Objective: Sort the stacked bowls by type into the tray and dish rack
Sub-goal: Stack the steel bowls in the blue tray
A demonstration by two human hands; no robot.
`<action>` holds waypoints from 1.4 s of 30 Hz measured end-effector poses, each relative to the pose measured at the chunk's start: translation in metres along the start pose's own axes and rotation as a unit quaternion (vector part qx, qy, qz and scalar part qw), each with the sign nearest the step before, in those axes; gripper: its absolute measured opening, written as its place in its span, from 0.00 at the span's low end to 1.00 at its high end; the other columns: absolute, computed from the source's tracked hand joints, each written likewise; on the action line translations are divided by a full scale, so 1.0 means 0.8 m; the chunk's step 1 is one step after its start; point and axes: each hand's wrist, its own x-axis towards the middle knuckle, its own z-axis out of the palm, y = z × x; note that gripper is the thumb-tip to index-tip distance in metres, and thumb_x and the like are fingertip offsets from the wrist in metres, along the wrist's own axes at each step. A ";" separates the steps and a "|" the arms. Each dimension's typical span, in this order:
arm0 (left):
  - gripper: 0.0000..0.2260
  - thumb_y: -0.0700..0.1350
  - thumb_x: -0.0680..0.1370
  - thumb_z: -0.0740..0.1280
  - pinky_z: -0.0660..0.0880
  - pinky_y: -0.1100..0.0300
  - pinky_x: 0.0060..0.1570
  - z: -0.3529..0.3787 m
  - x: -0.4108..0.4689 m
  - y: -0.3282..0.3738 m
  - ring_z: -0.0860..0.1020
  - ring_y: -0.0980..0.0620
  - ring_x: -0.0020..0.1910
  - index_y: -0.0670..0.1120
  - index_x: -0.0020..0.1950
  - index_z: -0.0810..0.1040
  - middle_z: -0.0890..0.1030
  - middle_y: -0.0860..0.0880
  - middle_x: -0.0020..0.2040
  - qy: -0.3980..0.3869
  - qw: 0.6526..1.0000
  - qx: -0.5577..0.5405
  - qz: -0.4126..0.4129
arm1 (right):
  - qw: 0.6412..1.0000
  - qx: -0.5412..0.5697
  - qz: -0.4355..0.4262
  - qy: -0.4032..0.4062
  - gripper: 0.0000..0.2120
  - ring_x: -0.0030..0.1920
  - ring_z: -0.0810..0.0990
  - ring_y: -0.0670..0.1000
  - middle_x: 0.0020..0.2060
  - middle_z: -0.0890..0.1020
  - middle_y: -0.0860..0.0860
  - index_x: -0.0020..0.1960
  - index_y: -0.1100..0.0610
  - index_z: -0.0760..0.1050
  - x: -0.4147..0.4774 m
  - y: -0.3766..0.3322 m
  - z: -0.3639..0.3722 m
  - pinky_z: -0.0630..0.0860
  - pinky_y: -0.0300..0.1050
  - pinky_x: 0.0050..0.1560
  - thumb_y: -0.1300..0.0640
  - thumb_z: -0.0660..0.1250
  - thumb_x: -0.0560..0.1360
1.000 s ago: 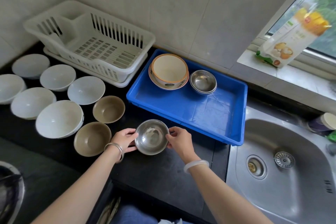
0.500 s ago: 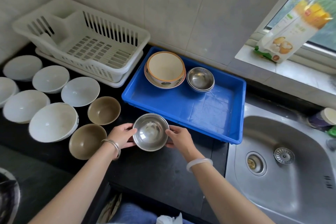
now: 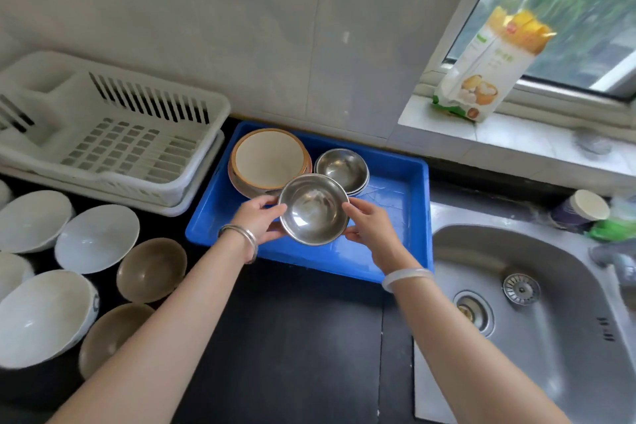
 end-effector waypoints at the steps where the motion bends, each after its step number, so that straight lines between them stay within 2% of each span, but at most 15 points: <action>1: 0.09 0.37 0.77 0.63 0.79 0.58 0.39 0.013 0.009 0.006 0.79 0.52 0.42 0.42 0.57 0.74 0.78 0.49 0.46 -0.006 1.000 0.001 0.004 | 1.000 0.002 -0.002 0.015 0.08 0.25 0.76 0.43 0.39 0.81 0.44 0.54 0.47 0.78 0.010 -0.005 -0.009 0.76 0.33 0.31 0.55 0.62 0.78; 4: 0.08 0.36 0.77 0.63 0.79 0.61 0.39 0.049 0.040 0.025 0.79 0.51 0.42 0.39 0.56 0.74 0.78 0.45 0.47 -0.009 1.000 -0.002 0.013 | 0.999 0.004 -0.003 0.054 0.11 0.27 0.76 0.44 0.42 0.80 0.47 0.58 0.52 0.77 0.043 -0.017 -0.032 0.75 0.32 0.29 0.55 0.61 0.79; 8: 0.12 0.32 0.76 0.63 0.75 0.55 0.50 0.089 0.088 0.037 0.77 0.46 0.50 0.35 0.60 0.73 0.77 0.41 0.53 0.002 0.999 0.026 0.025 | 0.996 0.000 0.000 0.091 0.11 0.28 0.76 0.47 0.38 0.79 0.49 0.55 0.55 0.79 0.086 -0.029 -0.050 0.76 0.34 0.30 0.57 0.60 0.78; 12: 0.15 0.33 0.75 0.64 0.76 0.49 0.56 0.105 0.129 0.035 0.78 0.44 0.53 0.38 0.61 0.75 0.79 0.41 0.58 0.025 0.991 0.122 0.056 | 0.993 -0.037 -0.005 0.110 0.11 0.31 0.77 0.48 0.42 0.80 0.52 0.54 0.54 0.80 0.125 -0.031 -0.056 0.76 0.35 0.31 0.58 0.60 0.79; 14: 0.17 0.34 0.74 0.65 0.75 0.47 0.59 0.110 0.144 0.033 0.78 0.42 0.56 0.42 0.62 0.75 0.80 0.41 0.59 0.050 0.978 0.187 0.079 | 0.991 -0.058 -0.006 0.119 0.12 0.31 0.78 0.47 0.41 0.81 0.51 0.55 0.55 0.80 0.140 -0.031 -0.055 0.76 0.34 0.30 0.58 0.59 0.78; 17: 0.20 0.36 0.73 0.65 0.73 0.57 0.55 0.117 0.154 0.031 0.77 0.43 0.58 0.45 0.65 0.73 0.80 0.44 0.59 0.081 0.952 0.270 0.121 | 0.990 -0.076 -0.005 0.122 0.13 0.31 0.78 0.49 0.36 0.80 0.50 0.52 0.60 0.81 0.158 -0.029 -0.052 0.79 0.39 0.35 0.59 0.59 0.78; 20: 0.20 0.37 0.74 0.64 0.73 0.55 0.54 0.122 0.160 0.025 0.77 0.43 0.58 0.46 0.66 0.71 0.79 0.44 0.60 0.089 0.937 0.312 0.134 | 0.987 -0.097 -0.002 0.127 0.14 0.33 0.78 0.51 0.36 0.81 0.57 0.49 0.65 0.80 0.170 -0.025 -0.050 0.80 0.49 0.45 0.60 0.58 0.77; 24: 0.17 0.38 0.76 0.62 0.74 0.53 0.49 0.127 0.163 0.019 0.78 0.41 0.53 0.47 0.64 0.71 0.80 0.43 0.56 0.088 0.915 0.370 0.134 | 0.984 -0.126 0.000 0.126 0.14 0.34 0.75 0.52 0.34 0.78 0.56 0.49 0.68 0.78 0.177 -0.016 -0.047 0.80 0.55 0.47 0.61 0.56 0.76; 27: 0.15 0.39 0.76 0.61 0.74 0.53 0.47 0.129 0.165 0.015 0.78 0.41 0.50 0.47 0.62 0.71 0.80 0.42 0.54 0.085 0.903 0.400 0.131 | 0.983 -0.133 0.003 0.125 0.14 0.34 0.74 0.52 0.34 0.78 0.56 0.50 0.67 0.78 0.177 -0.007 -0.046 0.80 0.52 0.43 0.62 0.56 0.75; 31: 0.15 0.39 0.76 0.61 0.74 0.52 0.46 0.129 0.164 0.011 0.77 0.41 0.50 0.45 0.62 0.70 0.79 0.42 0.54 0.087 0.897 0.413 0.132 | 0.981 -0.154 -0.012 0.116 0.14 0.34 0.72 0.51 0.33 0.77 0.59 0.50 0.66 0.78 0.173 -0.003 -0.043 0.72 0.45 0.35 0.63 0.56 0.75; 34: 0.16 0.39 0.76 0.60 0.75 0.52 0.46 0.130 0.161 0.008 0.77 0.41 0.49 0.46 0.64 0.68 0.79 0.41 0.54 0.095 0.894 0.415 0.136 | 0.978 -0.174 -0.041 0.107 0.13 0.40 0.73 0.52 0.44 0.79 0.63 0.52 0.64 0.78 0.169 0.002 -0.042 0.68 0.45 0.40 0.62 0.57 0.76; 36: 0.18 0.39 0.76 0.60 0.75 0.51 0.48 0.131 0.158 0.005 0.77 0.41 0.52 0.46 0.67 0.66 0.78 0.41 0.56 0.098 0.897 0.408 0.140 | 0.975 -0.189 -0.044 0.111 0.14 0.49 0.75 0.53 0.55 0.76 0.59 0.59 0.59 0.76 0.166 0.005 -0.041 0.68 0.43 0.47 0.60 0.57 0.78; 38: 0.22 0.39 0.77 0.61 0.74 0.50 0.53 0.132 0.154 0.000 0.76 0.40 0.57 0.46 0.70 0.64 0.76 0.41 0.62 0.101 0.900 0.401 0.140 | 0.973 -0.197 -0.042 0.112 0.18 0.58 0.74 0.54 0.63 0.72 0.56 0.68 0.56 0.71 0.162 0.009 -0.039 0.69 0.44 0.56 0.57 0.56 0.79; 40: 0.26 0.40 0.77 0.61 0.72 0.50 0.59 0.133 0.150 -0.003 0.72 0.40 0.64 0.46 0.74 0.59 0.71 0.41 0.69 0.101 0.901 0.401 0.132 | 0.970 -0.212 -0.052 0.104 0.20 0.65 0.71 0.55 0.67 0.72 0.56 0.71 0.57 0.67 0.158 0.013 -0.037 0.69 0.49 0.64 0.56 0.55 0.80; 42: 0.28 0.42 0.78 0.61 0.68 0.51 0.64 0.132 0.145 -0.006 0.68 0.41 0.68 0.45 0.75 0.55 0.66 0.42 0.73 0.095 0.903 0.399 0.124 | 0.968 -0.222 -0.065 0.092 0.19 0.64 0.72 0.55 0.64 0.76 0.57 0.69 0.57 0.69 0.154 0.014 -0.038 0.69 0.49 0.62 0.56 0.55 0.80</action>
